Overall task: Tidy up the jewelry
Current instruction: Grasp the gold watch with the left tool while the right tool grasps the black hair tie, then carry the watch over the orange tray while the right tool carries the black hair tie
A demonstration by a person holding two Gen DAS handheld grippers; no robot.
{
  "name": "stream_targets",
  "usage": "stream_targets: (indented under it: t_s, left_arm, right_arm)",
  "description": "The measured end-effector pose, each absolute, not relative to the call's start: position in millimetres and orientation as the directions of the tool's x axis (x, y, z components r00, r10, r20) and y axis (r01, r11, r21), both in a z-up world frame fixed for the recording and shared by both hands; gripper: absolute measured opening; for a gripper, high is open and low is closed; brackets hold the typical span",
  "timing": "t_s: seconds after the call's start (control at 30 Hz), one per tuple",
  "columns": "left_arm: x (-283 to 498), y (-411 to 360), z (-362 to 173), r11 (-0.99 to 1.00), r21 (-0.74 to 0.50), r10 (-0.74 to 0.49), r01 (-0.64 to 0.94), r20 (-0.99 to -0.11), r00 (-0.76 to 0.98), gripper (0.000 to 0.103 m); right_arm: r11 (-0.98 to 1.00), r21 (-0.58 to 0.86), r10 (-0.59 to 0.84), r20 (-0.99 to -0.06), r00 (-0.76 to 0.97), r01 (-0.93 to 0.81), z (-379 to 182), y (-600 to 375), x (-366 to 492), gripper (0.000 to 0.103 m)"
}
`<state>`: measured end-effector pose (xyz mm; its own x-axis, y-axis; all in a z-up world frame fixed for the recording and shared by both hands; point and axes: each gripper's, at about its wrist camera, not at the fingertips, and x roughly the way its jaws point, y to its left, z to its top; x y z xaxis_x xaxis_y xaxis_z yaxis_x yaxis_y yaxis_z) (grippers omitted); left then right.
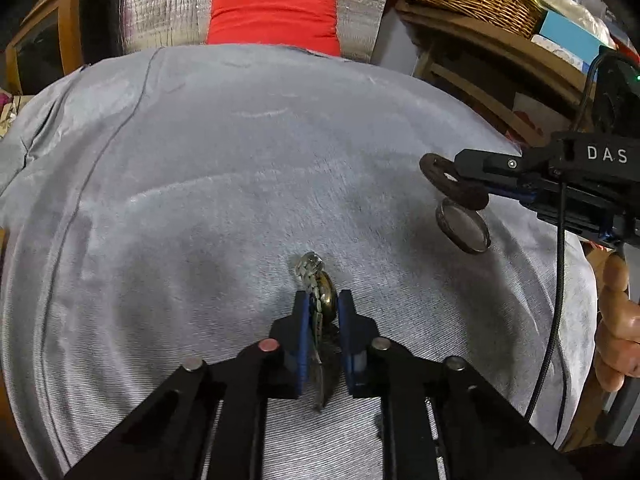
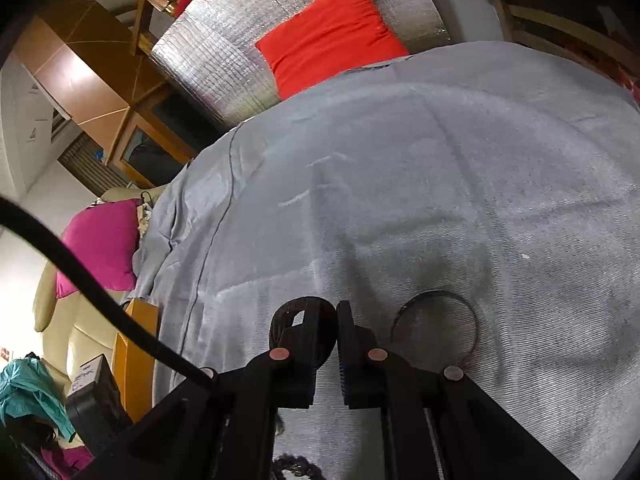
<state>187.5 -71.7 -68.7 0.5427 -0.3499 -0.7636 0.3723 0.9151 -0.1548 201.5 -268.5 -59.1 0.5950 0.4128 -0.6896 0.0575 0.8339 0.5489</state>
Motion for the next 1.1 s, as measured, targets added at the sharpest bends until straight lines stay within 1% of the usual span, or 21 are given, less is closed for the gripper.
stream_targets:
  t_s: [0.37,0.6,0.87,1.0,1.1]
  left_arm:
    - [178,-37,-56,0.914,-0.204,-0.378,0.351,-0.742,0.553,0.012]
    - [167,-14,-37,0.920,-0.224,-0.380,0.320,-0.707,0.596,0.012]
    - [127,26,4,0.922,-0.248,-0.386,0.296,-0.602,0.699,0.012]
    - [104,56,22,0.938,-0.239,-0.344,0.251,-0.555,0.758,0.012]
    - [93,82,32,0.952,-0.233,-0.295,0.197,-0.539,0.789,0.012]
  right_arm:
    - [0.820,0.573,0.454,-0.659,0.599,0.009,-53,-238,202,0.010]
    - [0.818,0.575,0.468,-0.648,0.601,-0.017,-50,-220,202,0.010]
    - [0.807,0.586,0.504,-0.618,0.603,-0.073,-42,-188,195,0.010]
    - [0.800,0.587,0.533,-0.597,0.599,-0.127,-34,-159,187,0.010]
    - [0.796,0.577,0.556,-0.575,0.600,-0.184,-24,-132,177,0.010]
